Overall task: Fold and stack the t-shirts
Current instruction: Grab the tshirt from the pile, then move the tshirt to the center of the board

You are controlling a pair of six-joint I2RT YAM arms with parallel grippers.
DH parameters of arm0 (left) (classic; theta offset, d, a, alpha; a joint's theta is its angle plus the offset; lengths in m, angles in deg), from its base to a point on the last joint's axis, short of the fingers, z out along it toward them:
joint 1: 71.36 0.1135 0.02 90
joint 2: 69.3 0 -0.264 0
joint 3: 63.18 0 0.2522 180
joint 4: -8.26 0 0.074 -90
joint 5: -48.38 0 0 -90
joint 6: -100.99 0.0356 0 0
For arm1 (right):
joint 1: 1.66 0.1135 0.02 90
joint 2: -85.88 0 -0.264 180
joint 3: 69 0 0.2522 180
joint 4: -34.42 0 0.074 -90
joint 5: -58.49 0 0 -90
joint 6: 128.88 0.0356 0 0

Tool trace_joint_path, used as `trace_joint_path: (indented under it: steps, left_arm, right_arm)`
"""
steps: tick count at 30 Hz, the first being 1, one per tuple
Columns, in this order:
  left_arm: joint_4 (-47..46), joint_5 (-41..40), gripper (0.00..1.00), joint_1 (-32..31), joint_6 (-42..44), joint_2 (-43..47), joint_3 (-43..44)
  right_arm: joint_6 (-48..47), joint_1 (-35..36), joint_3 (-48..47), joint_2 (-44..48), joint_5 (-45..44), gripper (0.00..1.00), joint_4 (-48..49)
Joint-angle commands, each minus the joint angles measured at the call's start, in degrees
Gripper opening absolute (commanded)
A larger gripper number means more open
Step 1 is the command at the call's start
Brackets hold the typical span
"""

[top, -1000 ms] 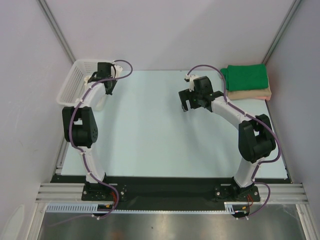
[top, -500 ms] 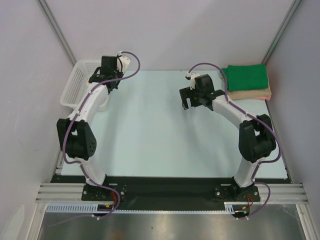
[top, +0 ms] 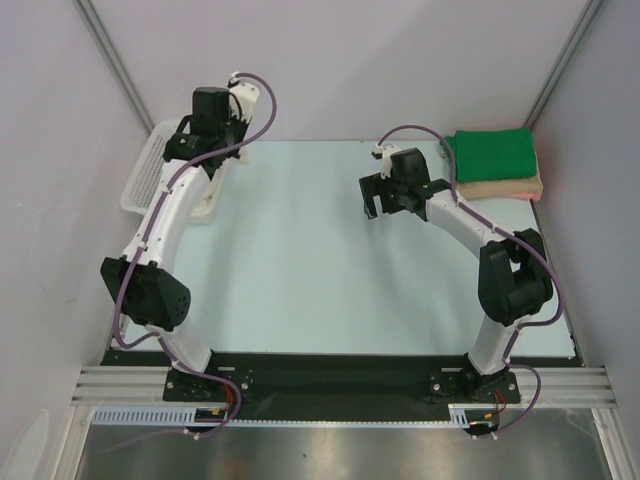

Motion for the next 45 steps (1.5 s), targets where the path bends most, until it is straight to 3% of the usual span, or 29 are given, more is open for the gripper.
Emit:
trace_joint_path:
  steps: [1, 4, 7, 8, 10, 14, 17, 22, 25, 28, 29, 30, 33, 35, 38, 41, 45]
  left_arm:
    - [-0.9, 3.0, 0.0, -3.9, -4.6, 2.0, 8.5]
    - [-3.0, 1.1, 0.0, -3.8, -7.3, 0.0, 14.9]
    - [-4.8, 3.5, 0.0, -2.0, -9.8, -5.3, 29.1]
    - [-7.1, 3.6, 0.0, -2.2, -8.8, -6.6, 38.0]
    - [-12.3, 4.7, 0.01, -3.6, -5.8, -7.6, 43.0]
    - [-29.2, 6.8, 0.0, -13.2, 8.3, -4.9, 43.2]
    - [-33.7, 7.5, 0.0, -20.8, 14.2, -2.9, 41.9]
    - [-32.8, 7.2, 0.0, -29.4, 17.5, -1.3, 40.3]
    - [-30.3, 6.8, 0.0, -31.4, 17.1, -0.3, 37.6]
    - [-29.6, 2.8, 0.51, -31.4, 18.5, 3.1, 28.9]
    - [-30.1, 0.5, 0.65, -31.3, 18.9, 4.2, 21.1]
    - [-30.1, -2.2, 0.69, -30.9, 19.4, 5.5, 16.7]
    - [-24.8, -3.7, 0.75, -26.1, 16.4, 9.3, 0.1]
    - [-17.5, 4.8, 0.74, -19.5, 9.5, 10.3, -7.8]
    - [-13.3, 10.1, 0.74, -13.6, 6.5, 8.7, -16.4]
    - [-13.8, 10.7, 0.74, -11.3, 8.2, 7.3, -22.6]
    - [-13.6, 12.7, 0.74, -8.7, 8.1, 2.2, -23.2]
  right_arm:
    - [-0.4, 0.1, 0.1, 3.6, 0.3, 0.98, 1.0]
    - [-0.7, 0.2, 1.1, 5.0, 0.3, 0.98, 1.2]
    - [-1.1, 0.1, 1.9, 6.2, 0.3, 0.98, 1.4]
    - [-1.3, 0.0, 2.6, 6.7, 0.3, 0.98, 1.4]
    - [-1.3, -0.4, 3.4, 7.5, 0.1, 0.98, 1.9]
    - [-1.4, -0.9, 6.0, 10.6, 0.0, 0.98, 2.6]
    - [-1.2, -1.7, 7.8, 12.1, -0.1, 0.98, 3.1]
    - [-0.7, -3.4, 9.2, 13.5, 0.3, 0.98, 3.4]
    - [-0.6, -4.7, 9.8, 14.2, 0.6, 0.99, 3.3]
    - [0.0, -5.9, 10.5, 14.5, 1.0, 0.98, 3.2]
    - [0.1, -6.1, 10.6, 14.5, 1.3, 0.98, 3.1]
    - [0.2, -6.3, 10.8, 14.4, 1.6, 0.98, 3.2]
    - [0.3, -6.6, 11.2, 14.4, 2.4, 0.99, 3.2]
    - [0.4, -6.5, 11.2, 14.2, 2.9, 0.99, 3.0]
    - [0.0, -6.5, 10.9, 14.0, 3.1, 0.99, 2.4]
    - [-0.6, -6.6, 10.9, 13.7, 2.8, 0.99, 1.8]
    - [-0.7, -6.8, 10.6, 12.4, 3.0, 0.99, 1.6]
